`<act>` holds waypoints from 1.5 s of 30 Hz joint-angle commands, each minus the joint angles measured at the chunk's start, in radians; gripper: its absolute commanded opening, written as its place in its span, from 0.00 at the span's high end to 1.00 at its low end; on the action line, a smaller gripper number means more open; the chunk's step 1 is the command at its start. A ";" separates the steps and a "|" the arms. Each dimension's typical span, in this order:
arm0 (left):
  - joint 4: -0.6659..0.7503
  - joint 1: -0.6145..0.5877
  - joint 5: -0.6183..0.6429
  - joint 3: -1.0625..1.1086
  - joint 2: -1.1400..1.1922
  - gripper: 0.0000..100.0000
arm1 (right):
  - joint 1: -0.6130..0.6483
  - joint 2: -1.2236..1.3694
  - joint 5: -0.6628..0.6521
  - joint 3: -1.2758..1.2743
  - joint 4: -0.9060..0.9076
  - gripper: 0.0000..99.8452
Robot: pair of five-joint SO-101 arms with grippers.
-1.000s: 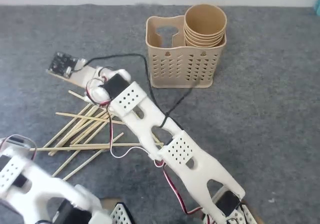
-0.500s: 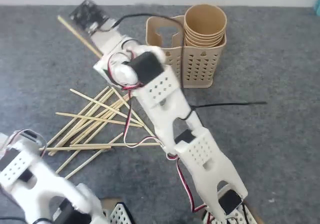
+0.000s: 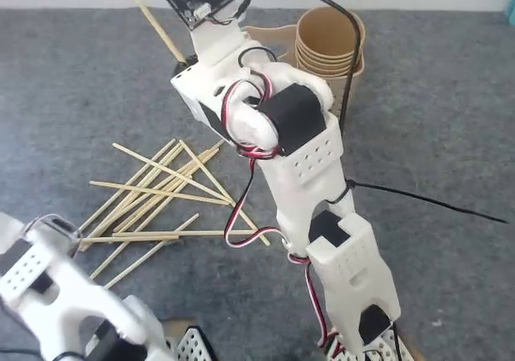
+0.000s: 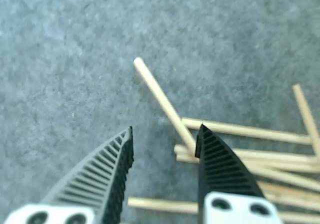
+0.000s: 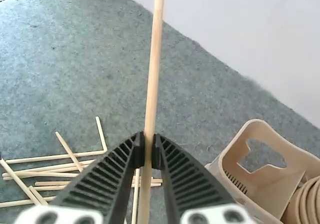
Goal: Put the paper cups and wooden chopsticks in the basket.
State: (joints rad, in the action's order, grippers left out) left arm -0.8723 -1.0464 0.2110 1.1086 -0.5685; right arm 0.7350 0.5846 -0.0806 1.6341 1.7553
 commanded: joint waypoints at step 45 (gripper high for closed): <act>0.190 0.046 0.071 -0.156 0.377 0.85 | -0.053 -0.582 0.054 -0.509 -0.081 0.99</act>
State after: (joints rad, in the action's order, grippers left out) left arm -0.6636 -1.0035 0.2831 1.0625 -0.2754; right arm 0.6935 0.0614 -0.0115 1.1170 1.6955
